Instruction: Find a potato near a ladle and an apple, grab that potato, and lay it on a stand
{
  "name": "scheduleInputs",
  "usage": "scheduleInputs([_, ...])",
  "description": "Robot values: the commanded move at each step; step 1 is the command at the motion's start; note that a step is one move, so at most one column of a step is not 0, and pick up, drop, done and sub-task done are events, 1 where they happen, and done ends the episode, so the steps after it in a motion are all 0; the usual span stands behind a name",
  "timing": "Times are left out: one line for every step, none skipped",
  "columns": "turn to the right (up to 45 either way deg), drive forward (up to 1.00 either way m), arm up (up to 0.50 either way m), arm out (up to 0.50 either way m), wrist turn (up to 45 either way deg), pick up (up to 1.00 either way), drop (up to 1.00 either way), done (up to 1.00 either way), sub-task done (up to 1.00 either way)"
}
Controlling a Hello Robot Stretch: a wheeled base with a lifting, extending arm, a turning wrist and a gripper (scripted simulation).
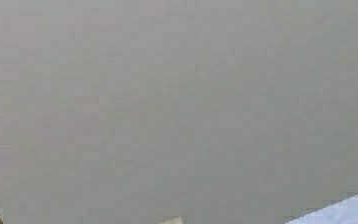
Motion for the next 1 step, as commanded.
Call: scheduleInputs([45.0,0.0,0.0,0.0,0.0,0.0,0.0,0.0,0.0])
